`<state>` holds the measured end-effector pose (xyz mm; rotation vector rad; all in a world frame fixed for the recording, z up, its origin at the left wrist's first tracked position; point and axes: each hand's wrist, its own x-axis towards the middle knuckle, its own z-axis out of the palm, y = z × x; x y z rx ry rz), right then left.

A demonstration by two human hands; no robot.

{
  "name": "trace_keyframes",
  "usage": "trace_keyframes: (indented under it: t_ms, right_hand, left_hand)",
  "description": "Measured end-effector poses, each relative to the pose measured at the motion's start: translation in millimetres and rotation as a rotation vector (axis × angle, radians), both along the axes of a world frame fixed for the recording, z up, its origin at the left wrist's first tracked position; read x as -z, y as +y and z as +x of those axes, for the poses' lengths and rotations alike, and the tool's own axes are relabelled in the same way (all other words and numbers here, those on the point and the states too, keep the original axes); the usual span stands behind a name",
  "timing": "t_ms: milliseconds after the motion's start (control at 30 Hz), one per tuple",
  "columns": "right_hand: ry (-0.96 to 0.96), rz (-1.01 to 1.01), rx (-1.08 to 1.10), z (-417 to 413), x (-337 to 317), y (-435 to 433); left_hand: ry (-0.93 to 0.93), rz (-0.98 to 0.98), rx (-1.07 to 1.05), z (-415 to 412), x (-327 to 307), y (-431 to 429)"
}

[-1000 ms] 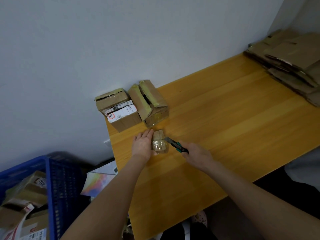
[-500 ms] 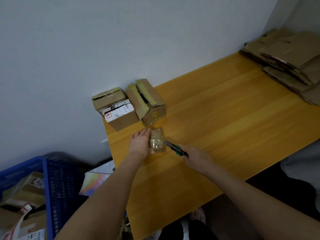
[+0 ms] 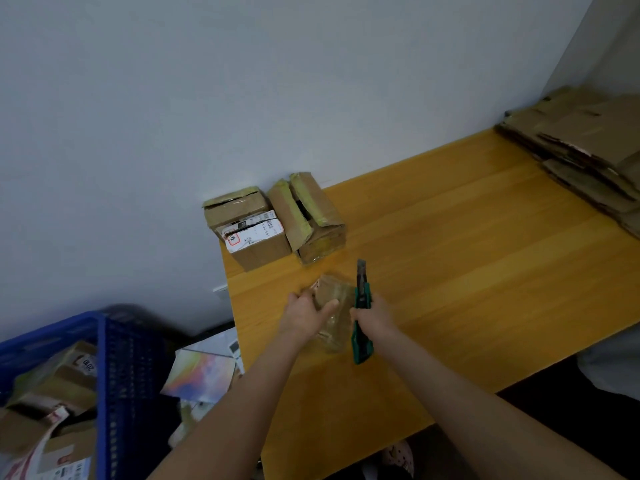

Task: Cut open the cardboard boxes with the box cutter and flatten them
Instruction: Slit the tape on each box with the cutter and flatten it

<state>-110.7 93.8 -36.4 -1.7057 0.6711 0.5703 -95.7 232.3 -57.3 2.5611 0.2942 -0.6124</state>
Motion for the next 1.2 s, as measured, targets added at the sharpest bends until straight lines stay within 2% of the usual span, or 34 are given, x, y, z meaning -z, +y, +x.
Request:
trace_keyframes:
  t_ms: [67, 200, 467, 533, 667, 800, 933, 1067, 1200]
  right_hand:
    - [-0.02, -0.066, -0.018, 1, 7, 6]
    - [-0.052, -0.096, -0.061, 0, 14, 6]
    - [-0.144, -0.063, -0.073, 4, 2, 11]
    - [-0.155, -0.04, -0.07, 8, -7, 11]
    - [-0.196, 0.081, -0.011, 18, -32, 3]
    - [-0.206, 0.261, 0.045, 28, -58, -5]
    - [-0.296, 0.256, 0.028, 31, -78, -11]
    - [-0.418, 0.125, -0.044, 35, -92, -15]
    - [-0.364, 0.119, -0.11, 37, -99, -17]
  left_hand:
    - [0.014, -0.096, -0.082, -3, 2, 3]
    - [0.109, -0.461, -0.324, -8, 0, 8]
    - [0.202, -0.837, -0.554, -16, -3, 18]
    - [0.17, -0.899, -0.58, -18, -10, 17]
    - [0.048, -0.889, -0.535, -10, -41, 17]
    - [-0.005, -0.98, -0.493, 0, -77, 17]
    - [-0.008, -0.943, -0.452, 5, -92, 16]
    - [0.142, -0.945, -0.394, 5, -104, 18]
    - [0.068, -1.017, -0.485, 6, -109, 16]
